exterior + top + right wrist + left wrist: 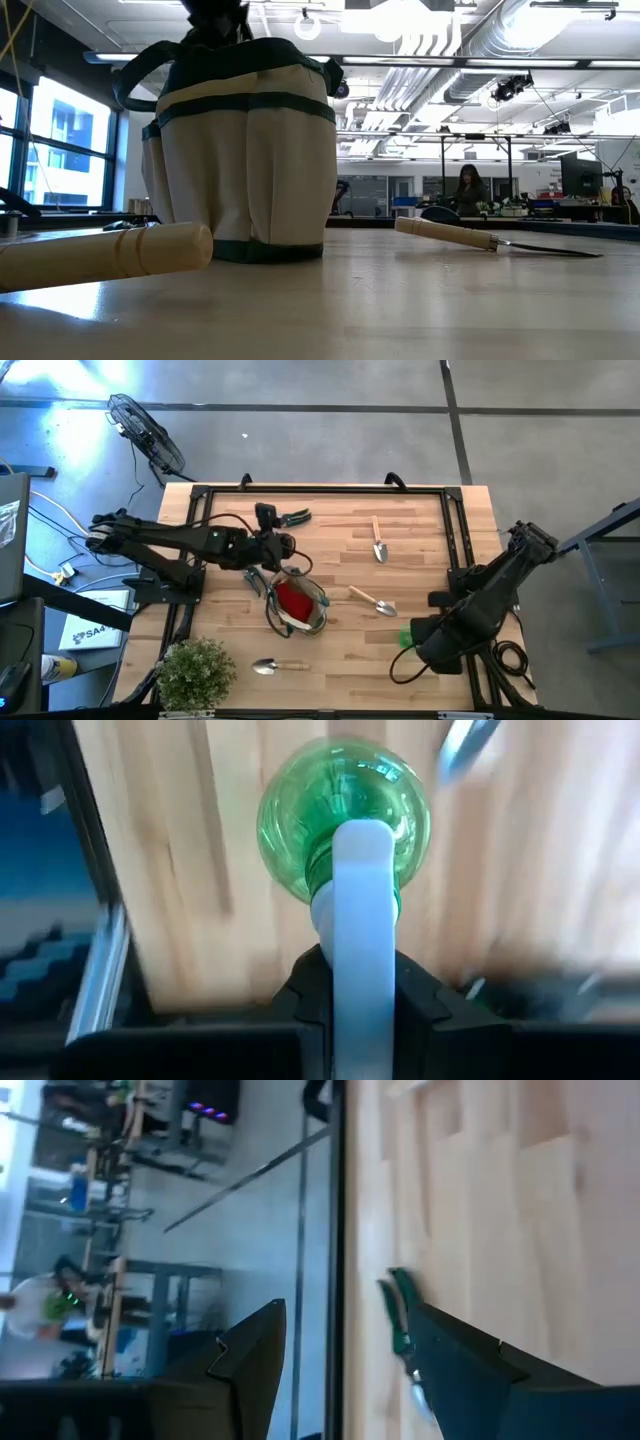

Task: Pick & Place Garden tools in Gardening bag
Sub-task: Put the spray bottle into the gardening bag

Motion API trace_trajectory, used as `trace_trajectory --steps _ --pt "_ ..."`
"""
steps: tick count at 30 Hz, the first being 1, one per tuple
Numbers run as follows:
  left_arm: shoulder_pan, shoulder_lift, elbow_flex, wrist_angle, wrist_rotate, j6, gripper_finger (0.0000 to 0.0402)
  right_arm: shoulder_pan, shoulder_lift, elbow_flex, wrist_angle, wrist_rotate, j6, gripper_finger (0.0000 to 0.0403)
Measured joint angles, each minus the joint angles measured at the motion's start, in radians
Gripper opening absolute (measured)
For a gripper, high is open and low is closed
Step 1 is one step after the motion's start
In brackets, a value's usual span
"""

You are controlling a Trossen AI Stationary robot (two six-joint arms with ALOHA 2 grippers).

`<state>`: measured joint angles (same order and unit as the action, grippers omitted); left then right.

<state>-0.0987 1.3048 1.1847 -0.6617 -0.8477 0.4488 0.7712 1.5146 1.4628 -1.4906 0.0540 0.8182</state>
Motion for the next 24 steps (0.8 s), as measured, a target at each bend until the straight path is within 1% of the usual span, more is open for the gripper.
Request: trace_trajectory --steps 4,7,9,11,13,16,18,21,23,24 --pt "0.000 -0.039 0.000 0.003 0.009 -0.026 0.0203 -0.001 -0.001 0.106 0.019 0.257 -0.101 0.0036" --pt "0.000 -0.075 0.000 0.016 0.037 -0.158 0.0203 -0.008 -0.001 0.141 0.090 0.414 -0.221 0.0036" --pt "0.000 -0.106 0.000 0.001 0.090 -0.224 0.0203 -0.017 -0.001 0.143 0.160 0.496 -0.311 0.0036" --pt "0.001 -0.144 0.000 -0.024 0.204 -0.273 0.0203 -0.029 -0.001 0.143 0.230 0.555 -0.400 0.0036" --pt "0.000 -0.172 0.000 -0.026 0.366 -0.323 0.0203 -0.048 -0.001 0.141 0.304 0.581 -0.471 0.0036" --pt "0.000 -0.211 0.000 -0.036 0.632 -0.360 0.0203 -0.074 -0.001 0.140 0.380 0.597 -0.547 0.0036" --pt "0.000 -0.224 0.001 -0.005 0.797 -0.377 0.0203 -0.092 -0.001 0.140 0.399 0.598 -0.577 0.0036" --pt "0.000 -0.227 0.000 0.036 1.023 -0.450 0.0203 -0.121 -0.001 0.140 0.421 0.590 -0.610 0.0036" --pt "0.000 -0.226 0.001 0.045 1.112 -0.478 0.0203 -0.143 -0.001 0.139 0.444 0.579 -0.639 0.0036" --pt "-0.001 -0.223 0.000 0.041 1.129 -0.488 0.0203 -0.155 -0.001 0.138 0.460 0.565 -0.654 0.0036"
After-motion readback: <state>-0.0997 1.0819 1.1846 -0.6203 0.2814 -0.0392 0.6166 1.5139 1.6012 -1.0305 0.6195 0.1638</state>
